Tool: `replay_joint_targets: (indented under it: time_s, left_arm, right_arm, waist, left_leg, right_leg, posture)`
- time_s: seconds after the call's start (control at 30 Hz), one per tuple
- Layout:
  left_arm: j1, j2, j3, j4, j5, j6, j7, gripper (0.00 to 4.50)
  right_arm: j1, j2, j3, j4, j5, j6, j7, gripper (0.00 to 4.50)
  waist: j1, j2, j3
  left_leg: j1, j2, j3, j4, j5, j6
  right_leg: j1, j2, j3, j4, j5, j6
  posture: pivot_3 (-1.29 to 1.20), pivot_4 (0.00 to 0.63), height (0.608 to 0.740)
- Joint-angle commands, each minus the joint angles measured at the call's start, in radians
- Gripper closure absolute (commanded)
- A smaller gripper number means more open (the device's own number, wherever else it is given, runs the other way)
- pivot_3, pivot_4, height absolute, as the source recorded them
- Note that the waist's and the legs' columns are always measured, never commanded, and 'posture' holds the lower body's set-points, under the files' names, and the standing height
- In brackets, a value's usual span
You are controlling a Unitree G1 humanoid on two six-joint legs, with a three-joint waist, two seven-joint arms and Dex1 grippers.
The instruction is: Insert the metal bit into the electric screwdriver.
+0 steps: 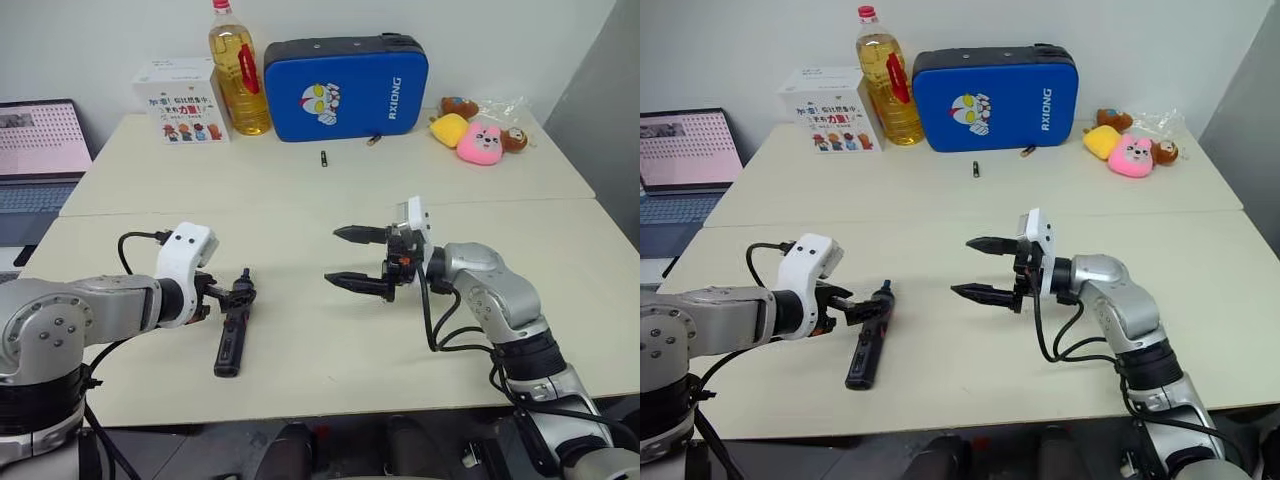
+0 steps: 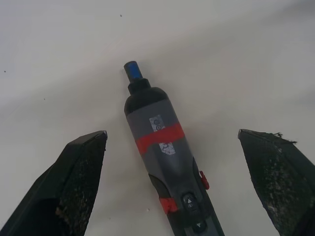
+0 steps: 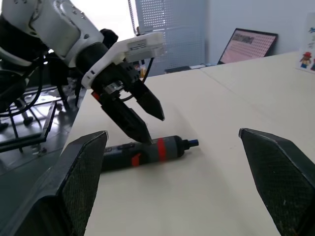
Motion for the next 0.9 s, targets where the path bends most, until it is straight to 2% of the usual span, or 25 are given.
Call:
replay_joint_targets:
  time_s: [0.03, 0.23, 0.4, 0.9]
  left_arm:
    - [-0.027, -0.003, -0.018, 0.031, -0.085, 0.005, 0.12, 0.03]
    - [-0.037, -0.06, -0.058, 0.082, -0.148, 0.005, 0.27, 0.03]
    - [-0.041, -0.085, -0.062, 0.106, -0.186, 0.005, 0.346, 0.03]
    - [-0.04, -0.094, -0.079, 0.165, -0.266, 0.005, 0.443, 0.03]
  right_arm:
    - [0.009, -0.028, 0.01, -0.076, 0.03, 0.029, 0.039, 0.0]
    - [0.033, -0.101, 0.06, -0.123, -0.031, -0.016, 0.103, 0.0]
    - [0.034, -0.119, 0.046, -0.15, -0.024, -0.012, 0.096, 0.0]
    - [0.054, -0.133, 0.022, -0.244, 0.024, 0.05, 0.055, 0.0]
  waist:
    - [-0.002, 0.0, 0.0]
    - [-0.002, 0.0, 0.0]
    - [-0.002, 0.0, 0.0]
    - [0.0, 0.0, 0.0]
  left_leg:
    - [0.0, 0.0, 0.0, 0.0, 0.0, 0.0]
    - [0.0, 0.001, 0.0, 0.0, 0.0, -0.001]
    - [0.0, 0.001, 0.0, 0.001, 0.0, -0.002]
    - [0.0, 0.0, 0.001, 0.001, 0.0, -0.002]
  right_leg:
    - [0.0, 0.0, 0.0, 0.0, 0.0, 0.0]
    - [0.0, 0.0, 0.001, 0.0, 0.0, 0.0]
    - [0.0, 0.0, 0.002, 0.0, 0.0, 0.0]
    - [0.0, 0.0, 0.002, 0.0, 0.0, 0.0]
  posture:
    - [0.0, 0.15, 0.74]
    - [0.0, 0.15, 0.74]
    - [0.0, 0.15, 0.74]
    - [0.0, 0.15, 0.74]
